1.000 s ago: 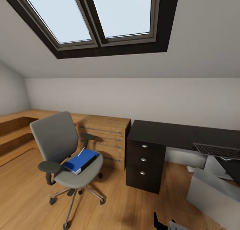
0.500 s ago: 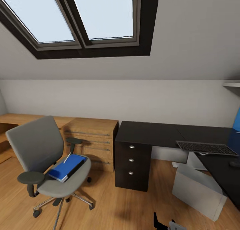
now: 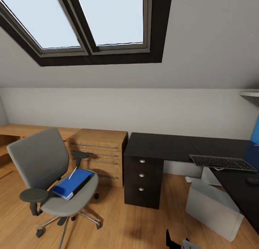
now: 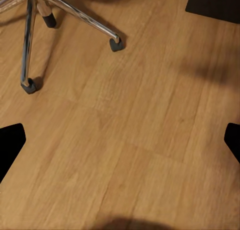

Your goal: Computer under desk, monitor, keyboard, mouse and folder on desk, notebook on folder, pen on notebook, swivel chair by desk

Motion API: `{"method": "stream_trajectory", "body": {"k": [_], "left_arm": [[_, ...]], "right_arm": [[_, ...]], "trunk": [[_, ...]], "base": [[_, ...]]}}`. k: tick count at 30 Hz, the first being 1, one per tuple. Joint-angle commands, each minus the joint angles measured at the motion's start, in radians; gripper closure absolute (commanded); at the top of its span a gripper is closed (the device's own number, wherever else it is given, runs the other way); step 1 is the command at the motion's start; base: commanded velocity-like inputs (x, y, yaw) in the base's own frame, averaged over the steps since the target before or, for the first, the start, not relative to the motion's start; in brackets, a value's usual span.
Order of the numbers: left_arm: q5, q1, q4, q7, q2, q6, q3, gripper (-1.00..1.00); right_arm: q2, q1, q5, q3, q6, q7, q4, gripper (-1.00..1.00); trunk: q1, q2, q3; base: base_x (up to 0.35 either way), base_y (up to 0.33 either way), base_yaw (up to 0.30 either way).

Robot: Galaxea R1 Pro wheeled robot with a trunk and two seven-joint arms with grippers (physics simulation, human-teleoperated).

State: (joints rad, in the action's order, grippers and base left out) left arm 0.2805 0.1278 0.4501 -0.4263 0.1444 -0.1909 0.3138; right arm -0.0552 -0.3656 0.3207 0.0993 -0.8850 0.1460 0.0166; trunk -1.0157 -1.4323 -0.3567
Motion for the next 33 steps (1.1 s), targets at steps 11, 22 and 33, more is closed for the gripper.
{"method": "stream_trajectory", "body": {"k": [11, 22, 33], "left_arm": [[0.011, 0.001, -0.001, -0.006, -0.002, -0.007, 0.008, -1.00], [0.012, 0.001, -0.001, -0.008, -0.002, -0.101, 0.004, -1.00], [0.013, 0.001, -0.002, -0.008, -0.002, -0.102, 0.004, -1.00]], "right_arm": [[-0.001, -0.001, 0.005, 0.009, -0.003, 0.010, 0.002, -1.00], [-0.006, -0.001, 0.004, 0.009, -0.006, 0.010, 0.002, -1.00], [-0.002, -0.001, 0.004, 0.008, -0.005, 0.010, 0.002, -1.00]], "trunk": [[0.042, 0.077, 0.033], [0.084, 0.154, 0.068], [0.127, 0.231, 0.102]], "base": [[0.000, 0.000, 0.000], [0.000, 0.000, 0.000], [0.000, 0.000, -0.155]]}}
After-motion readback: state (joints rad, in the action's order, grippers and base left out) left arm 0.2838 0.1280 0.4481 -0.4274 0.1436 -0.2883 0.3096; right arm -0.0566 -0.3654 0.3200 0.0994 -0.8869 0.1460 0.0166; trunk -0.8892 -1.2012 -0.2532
